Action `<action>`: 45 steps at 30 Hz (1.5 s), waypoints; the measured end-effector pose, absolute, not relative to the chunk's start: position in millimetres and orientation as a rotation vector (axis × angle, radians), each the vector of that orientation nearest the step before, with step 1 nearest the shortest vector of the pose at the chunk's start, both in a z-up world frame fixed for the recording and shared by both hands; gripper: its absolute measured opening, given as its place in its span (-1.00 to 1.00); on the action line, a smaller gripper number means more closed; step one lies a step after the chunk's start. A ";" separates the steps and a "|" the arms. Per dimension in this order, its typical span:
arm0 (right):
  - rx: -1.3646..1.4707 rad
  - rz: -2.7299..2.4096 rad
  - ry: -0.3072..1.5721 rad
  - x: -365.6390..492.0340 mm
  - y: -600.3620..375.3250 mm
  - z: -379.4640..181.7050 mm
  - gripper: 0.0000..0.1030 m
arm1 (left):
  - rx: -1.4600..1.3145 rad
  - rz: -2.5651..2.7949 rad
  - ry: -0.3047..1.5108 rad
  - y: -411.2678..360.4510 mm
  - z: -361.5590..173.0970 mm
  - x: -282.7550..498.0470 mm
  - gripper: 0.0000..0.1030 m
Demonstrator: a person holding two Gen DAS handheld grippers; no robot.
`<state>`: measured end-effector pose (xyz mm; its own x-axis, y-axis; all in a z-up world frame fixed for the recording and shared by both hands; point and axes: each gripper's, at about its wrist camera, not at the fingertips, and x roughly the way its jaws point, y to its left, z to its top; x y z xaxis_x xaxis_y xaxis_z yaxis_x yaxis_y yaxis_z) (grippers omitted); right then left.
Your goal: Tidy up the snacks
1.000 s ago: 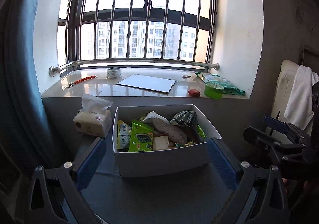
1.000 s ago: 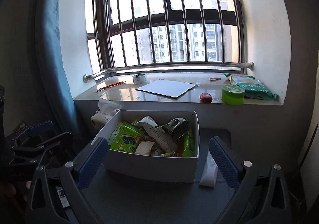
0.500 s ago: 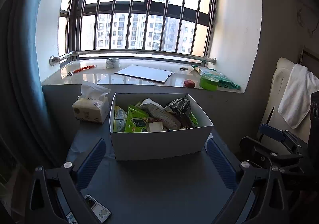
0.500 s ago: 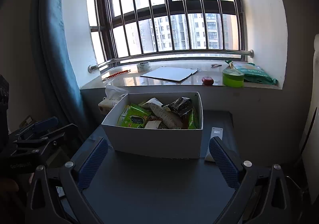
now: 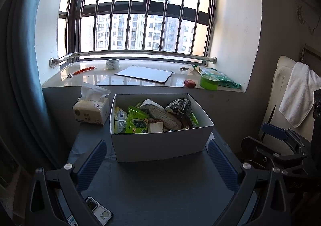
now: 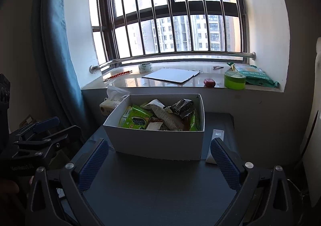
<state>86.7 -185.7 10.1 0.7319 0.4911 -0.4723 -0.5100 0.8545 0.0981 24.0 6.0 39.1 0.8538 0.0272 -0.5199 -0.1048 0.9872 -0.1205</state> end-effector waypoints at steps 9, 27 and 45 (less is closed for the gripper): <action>-0.039 0.555 0.512 85.7 -186.6 10.2 1.00 | -0.129 0.066 0.555 2.4 36.6 24.4 0.99; -0.034 0.553 0.521 86.7 -189.1 9.5 1.00 | -0.117 0.060 0.559 -2.9 37.8 25.4 1.00; -0.030 0.552 0.523 87.1 -190.2 10.1 1.00 | -0.104 0.063 0.562 -2.5 37.4 25.0 1.00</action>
<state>87.1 -190.2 10.1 0.7245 0.4931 -0.4817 -0.5078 0.8543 0.1108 25.0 -2.5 37.4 0.8444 0.0313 -0.5349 -0.0882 0.9928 -0.0813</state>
